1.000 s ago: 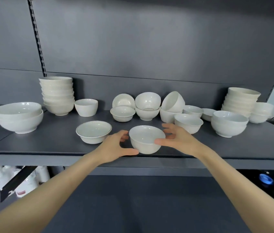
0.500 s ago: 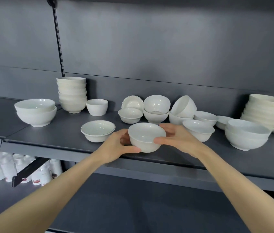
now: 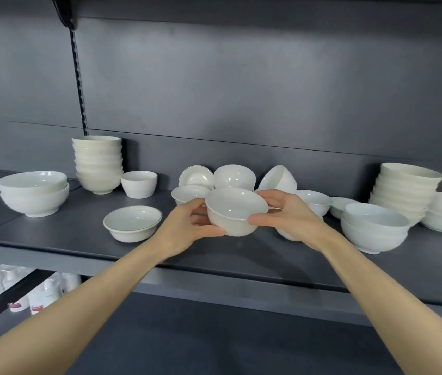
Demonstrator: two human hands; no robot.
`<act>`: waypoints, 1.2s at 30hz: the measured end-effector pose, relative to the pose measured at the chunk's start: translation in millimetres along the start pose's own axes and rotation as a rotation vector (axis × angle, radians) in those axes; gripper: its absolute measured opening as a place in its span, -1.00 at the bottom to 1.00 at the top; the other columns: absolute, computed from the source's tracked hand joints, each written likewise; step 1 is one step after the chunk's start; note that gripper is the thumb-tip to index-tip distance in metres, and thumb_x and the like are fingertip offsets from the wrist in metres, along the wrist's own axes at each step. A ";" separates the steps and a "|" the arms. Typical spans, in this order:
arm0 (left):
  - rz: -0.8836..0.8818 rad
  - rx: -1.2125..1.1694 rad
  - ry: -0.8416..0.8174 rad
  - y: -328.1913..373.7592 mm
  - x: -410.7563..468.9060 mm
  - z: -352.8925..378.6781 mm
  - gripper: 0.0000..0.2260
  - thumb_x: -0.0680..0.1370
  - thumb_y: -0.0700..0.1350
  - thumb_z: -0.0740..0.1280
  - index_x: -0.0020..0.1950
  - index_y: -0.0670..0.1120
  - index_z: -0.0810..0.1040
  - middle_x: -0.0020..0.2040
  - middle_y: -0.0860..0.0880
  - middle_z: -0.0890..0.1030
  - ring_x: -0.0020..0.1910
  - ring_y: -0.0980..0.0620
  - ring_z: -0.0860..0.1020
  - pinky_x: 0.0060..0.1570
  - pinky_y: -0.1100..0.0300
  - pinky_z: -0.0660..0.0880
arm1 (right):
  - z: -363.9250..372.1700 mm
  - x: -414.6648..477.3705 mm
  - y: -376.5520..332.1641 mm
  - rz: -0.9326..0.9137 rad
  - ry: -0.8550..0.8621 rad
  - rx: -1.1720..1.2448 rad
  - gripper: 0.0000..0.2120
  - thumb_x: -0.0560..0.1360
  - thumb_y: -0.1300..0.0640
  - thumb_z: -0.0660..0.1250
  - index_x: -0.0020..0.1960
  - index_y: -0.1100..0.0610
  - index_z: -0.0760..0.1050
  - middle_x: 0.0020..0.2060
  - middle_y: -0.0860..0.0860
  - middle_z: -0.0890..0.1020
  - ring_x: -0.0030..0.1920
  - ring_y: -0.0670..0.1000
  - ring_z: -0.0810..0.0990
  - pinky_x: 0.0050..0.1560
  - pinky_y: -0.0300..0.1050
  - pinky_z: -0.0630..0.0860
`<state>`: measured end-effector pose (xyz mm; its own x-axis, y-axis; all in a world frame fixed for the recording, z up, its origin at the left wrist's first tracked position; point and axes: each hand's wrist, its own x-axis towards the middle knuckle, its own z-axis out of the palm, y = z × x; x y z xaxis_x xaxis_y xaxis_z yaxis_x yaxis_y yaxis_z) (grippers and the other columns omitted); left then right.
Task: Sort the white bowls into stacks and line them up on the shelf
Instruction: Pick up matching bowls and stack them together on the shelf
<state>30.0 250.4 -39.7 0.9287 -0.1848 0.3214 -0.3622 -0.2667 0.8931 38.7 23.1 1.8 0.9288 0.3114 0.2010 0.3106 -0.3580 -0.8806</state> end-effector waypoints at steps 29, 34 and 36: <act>0.043 -0.067 -0.282 -27.0 125.1 120.8 -0.39 0.37 0.03 0.51 0.36 0.11 0.36 0.32 -0.02 0.44 0.25 -0.05 0.51 0.30 -0.03 0.44 | -99.2 -2.2 74.5 0.116 0.385 0.023 -0.44 0.35 0.18 0.54 0.30 0.12 0.43 0.12 -0.02 0.64 0.06 -0.09 0.64 0.04 -0.20 0.56; 0.040 -0.116 -0.305 -32.1 127.4 123.6 -0.47 0.47 -0.12 0.46 0.37 0.08 0.35 0.28 -0.01 0.50 0.23 0.01 0.52 0.22 0.17 0.48 | -96.5 -0.4 74.8 0.157 0.378 0.034 -0.51 0.39 0.14 0.51 0.28 0.05 0.44 0.11 -0.07 0.64 0.12 -0.05 0.60 0.10 0.00 0.58; 0.047 -0.109 -0.297 -34.5 129.0 123.5 -0.48 0.47 -0.12 0.47 0.36 0.09 0.37 0.28 -0.01 0.51 0.23 0.03 0.52 0.26 0.10 0.47 | -94.9 0.7 75.9 0.173 0.379 0.046 -0.50 0.40 0.13 0.50 0.29 0.05 0.42 0.14 -0.07 0.63 0.16 -0.06 0.58 0.10 0.00 0.59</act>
<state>152.4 119.0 -67.9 0.8416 -0.4669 0.2714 -0.3784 -0.1512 0.9132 82.1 -87.3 -24.2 0.9778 -0.0993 0.1846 0.1419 -0.3344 -0.9317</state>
